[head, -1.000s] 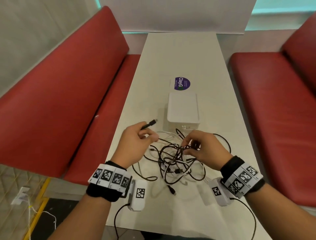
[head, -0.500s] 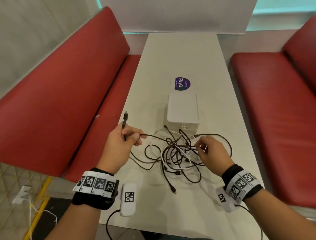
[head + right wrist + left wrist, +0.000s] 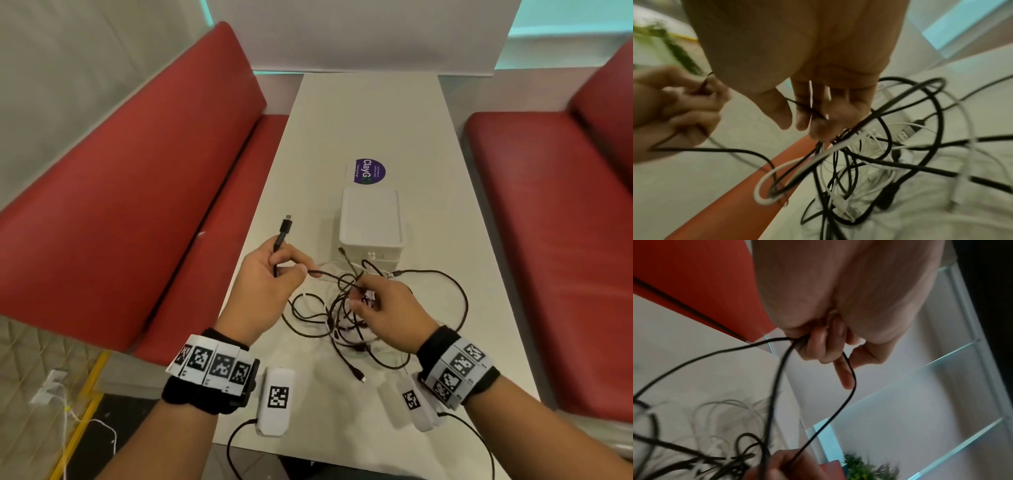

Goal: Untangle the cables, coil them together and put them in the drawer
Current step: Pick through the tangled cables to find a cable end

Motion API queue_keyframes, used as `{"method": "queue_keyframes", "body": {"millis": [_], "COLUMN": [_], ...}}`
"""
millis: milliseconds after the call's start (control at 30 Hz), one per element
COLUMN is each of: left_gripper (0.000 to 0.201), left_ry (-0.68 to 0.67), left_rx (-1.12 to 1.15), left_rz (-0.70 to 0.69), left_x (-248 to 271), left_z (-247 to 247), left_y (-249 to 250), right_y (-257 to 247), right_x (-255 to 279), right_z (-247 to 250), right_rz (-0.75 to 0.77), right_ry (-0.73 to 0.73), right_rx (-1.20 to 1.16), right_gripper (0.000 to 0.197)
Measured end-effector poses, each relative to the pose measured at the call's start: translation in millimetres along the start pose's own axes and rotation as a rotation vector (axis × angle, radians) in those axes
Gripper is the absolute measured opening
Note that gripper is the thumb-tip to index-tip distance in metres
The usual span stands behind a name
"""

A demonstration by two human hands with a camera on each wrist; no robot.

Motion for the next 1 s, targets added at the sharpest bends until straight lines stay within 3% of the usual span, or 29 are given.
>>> {"method": "queue_keyframes", "body": {"millis": [100, 200, 267, 367, 433, 533, 600, 700, 833, 933, 1000], "left_gripper": [0.030, 0.037, 0.036, 0.054, 0.050, 0.033, 0.048, 0.053, 0.038, 0.019, 0.023], "left_ry": [-0.053, 0.031, 0.097, 0.038, -0.023, -0.094, -0.022, 0.090, 0.116, 0.216, 0.100], "left_rx": [-0.301, -0.658, -0.540, -0.310, -0.218, -0.168, -0.443, -0.866, -0.913, -1.100, -0.983], "left_rz": [0.017, 0.020, 0.064, -0.014, -0.083, -0.088, -0.045, 0.104, 0.232, -0.033, -0.263], "left_x": [3.1, 3.5, 1.4, 0.6, 2.4, 1.6, -1.6, -1.4, 4.3, 7.2, 5.7], "left_z": [4.4, 12.4, 22.0, 29.2, 31.8, 37.0, 42.6, 47.9, 41.4, 28.9, 11.3], "left_y": [-22.9, -43.6, -52.5, -43.3, -31.8, -31.1, -41.5, -59.7, -77.6, -63.5, -50.5], "right_y": [4.1, -11.5, -10.9, 6.8, 20.2, 25.4, 19.9, 8.1, 18.6, 15.0, 0.3], "right_x": [-2.1, -1.9, -1.0, 0.1, 1.0, -0.8, -1.4, -2.9, -9.1, -7.6, -6.0], "right_z": [7.6, 23.6, 31.3, 26.5, 14.6, 10.9, 15.5, 18.8, 20.8, 11.4, 1.5], "right_rz": [-0.012, 0.143, 0.156, -0.013, -0.070, -0.054, -0.040, -0.087, -0.249, -0.213, -0.134], "right_ry": [-0.023, 0.153, 0.200, 0.009, -0.105, -0.054, 0.018, 0.058, 0.153, 0.052, -0.020], "right_rx": [-0.114, -0.144, -0.111, 0.229, 0.357, 0.179, -0.022, -0.200, -0.296, -0.122, -0.108], "right_gripper": [0.016, 0.019, 0.028, 0.045, 0.039, 0.027, 0.027, 0.019, 0.016, 0.013, 0.011]}}
Point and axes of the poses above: each hand's wrist, its own x-axis away from the middle knuckle, its own z-axis out of the back of the hand, y = z × x, the point moved 3 cm from there along -x, towards the middle knuckle, and after that the axes turned 12 degrees about -x, right-handed, at the moved point
